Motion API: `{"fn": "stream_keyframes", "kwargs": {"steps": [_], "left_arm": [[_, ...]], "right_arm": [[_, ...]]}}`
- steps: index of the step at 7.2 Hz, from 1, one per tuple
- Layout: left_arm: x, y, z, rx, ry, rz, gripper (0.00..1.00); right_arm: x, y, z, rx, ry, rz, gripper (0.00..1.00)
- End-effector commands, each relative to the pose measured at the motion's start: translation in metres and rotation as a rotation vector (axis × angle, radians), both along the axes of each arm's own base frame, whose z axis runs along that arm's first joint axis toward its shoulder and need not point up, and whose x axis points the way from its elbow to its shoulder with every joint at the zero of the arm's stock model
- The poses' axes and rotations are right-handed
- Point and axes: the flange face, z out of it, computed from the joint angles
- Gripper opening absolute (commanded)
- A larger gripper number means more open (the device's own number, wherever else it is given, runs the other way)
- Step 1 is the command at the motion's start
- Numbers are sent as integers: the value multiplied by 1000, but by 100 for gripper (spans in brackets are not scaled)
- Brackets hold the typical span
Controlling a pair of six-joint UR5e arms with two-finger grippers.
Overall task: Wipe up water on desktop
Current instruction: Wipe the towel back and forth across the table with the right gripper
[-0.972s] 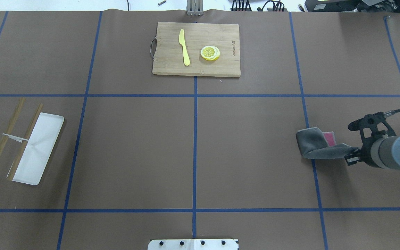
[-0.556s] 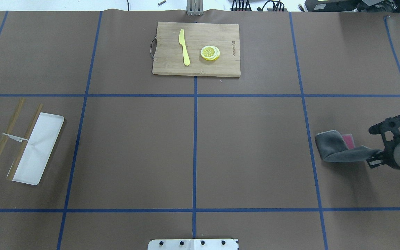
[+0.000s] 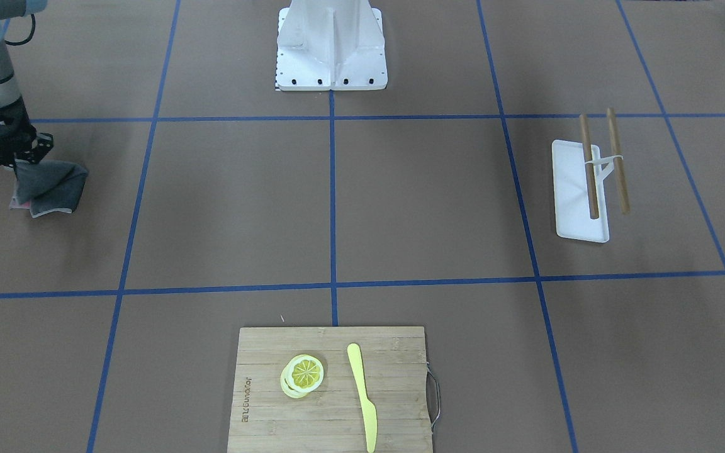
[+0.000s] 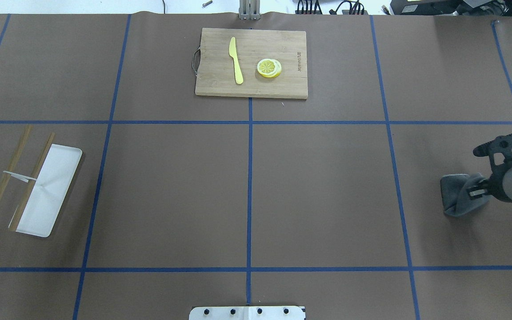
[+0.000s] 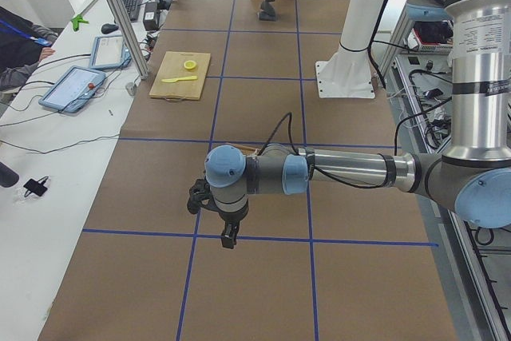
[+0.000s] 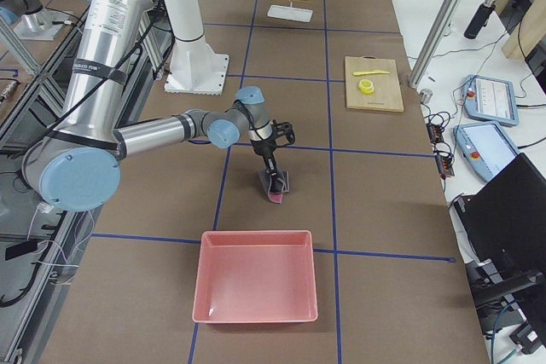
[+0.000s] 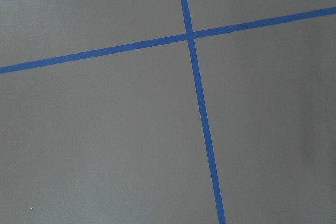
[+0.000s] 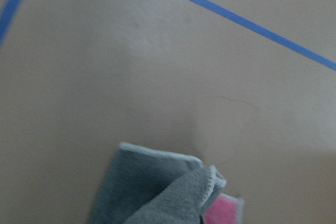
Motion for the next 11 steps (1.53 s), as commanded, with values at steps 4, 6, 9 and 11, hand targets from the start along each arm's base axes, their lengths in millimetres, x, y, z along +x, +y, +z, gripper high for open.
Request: {"fn": "stream_keyframes", "kwargs": {"steps": [4, 6, 9, 11], "left_arm": [[0, 0, 0, -1, 0, 0, 99], [0, 0, 1, -2, 0, 0, 99], [0, 2, 2, -4, 0, 0, 99], [0, 1, 1, -2, 0, 0, 99]], "right_arm": [[-202, 57, -212, -53, -413, 127, 0], [-201, 67, -230, -69, -368, 129, 0], [-155, 78, -136, -79, -174, 99, 0], [-68, 92, -81, -38, -16, 8, 0]]}}
